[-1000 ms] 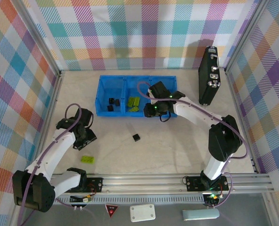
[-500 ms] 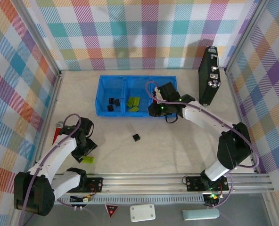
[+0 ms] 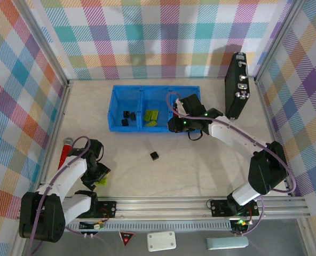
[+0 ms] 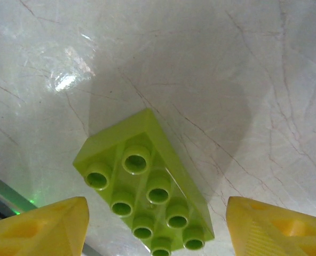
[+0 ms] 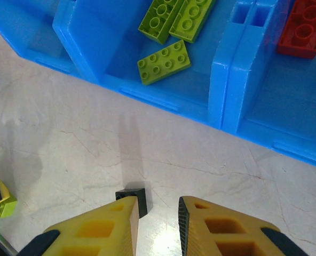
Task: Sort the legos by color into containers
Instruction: Pick up the lego from the bottom-left of the table.
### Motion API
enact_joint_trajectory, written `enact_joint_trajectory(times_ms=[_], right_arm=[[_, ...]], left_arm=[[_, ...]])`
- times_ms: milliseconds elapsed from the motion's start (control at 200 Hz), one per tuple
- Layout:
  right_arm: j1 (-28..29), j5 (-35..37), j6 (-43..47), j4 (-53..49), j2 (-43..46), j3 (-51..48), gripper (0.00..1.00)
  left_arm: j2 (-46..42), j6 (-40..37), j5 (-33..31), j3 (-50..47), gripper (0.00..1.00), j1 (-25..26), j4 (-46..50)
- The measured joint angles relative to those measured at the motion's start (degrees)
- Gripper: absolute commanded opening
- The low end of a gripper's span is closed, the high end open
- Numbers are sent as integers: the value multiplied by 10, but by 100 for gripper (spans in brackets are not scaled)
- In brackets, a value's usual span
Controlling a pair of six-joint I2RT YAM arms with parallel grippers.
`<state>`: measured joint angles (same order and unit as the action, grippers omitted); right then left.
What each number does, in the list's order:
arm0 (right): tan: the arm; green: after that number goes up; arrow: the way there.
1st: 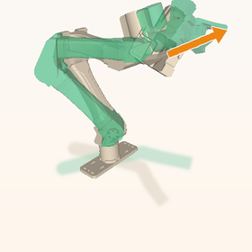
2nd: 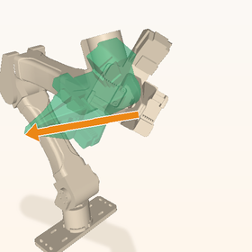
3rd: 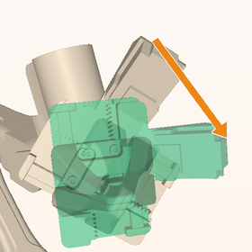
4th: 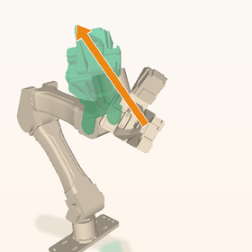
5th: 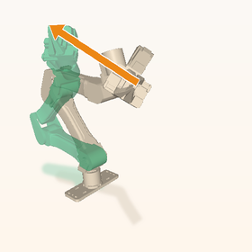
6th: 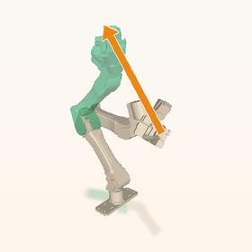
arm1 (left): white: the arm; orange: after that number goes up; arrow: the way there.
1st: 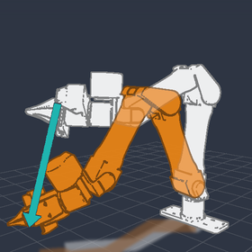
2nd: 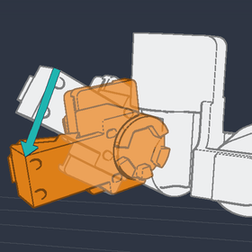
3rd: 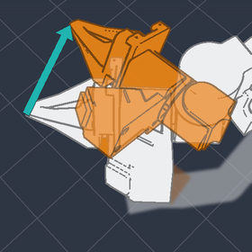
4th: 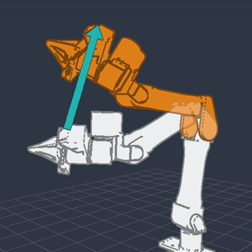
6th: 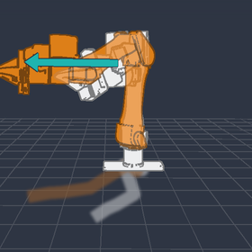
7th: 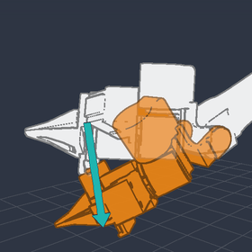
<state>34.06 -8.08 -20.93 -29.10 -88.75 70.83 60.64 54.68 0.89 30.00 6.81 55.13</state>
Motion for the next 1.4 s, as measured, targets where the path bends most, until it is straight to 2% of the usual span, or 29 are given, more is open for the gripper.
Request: enact_joint_trajectory(times_ms=[640,1115,1400], right_arm=[[-3,-4,0,0,0,0,29],[-3,-3,0,0,0,0,29],[-3,2,-5,-5,3,-18,29]], left_arm=[[8,-15,12,-17,43,-19,-33],[2,-25,14,-17,33,-21,-41],[-19,-38,30,-16,31,-21,-60]])
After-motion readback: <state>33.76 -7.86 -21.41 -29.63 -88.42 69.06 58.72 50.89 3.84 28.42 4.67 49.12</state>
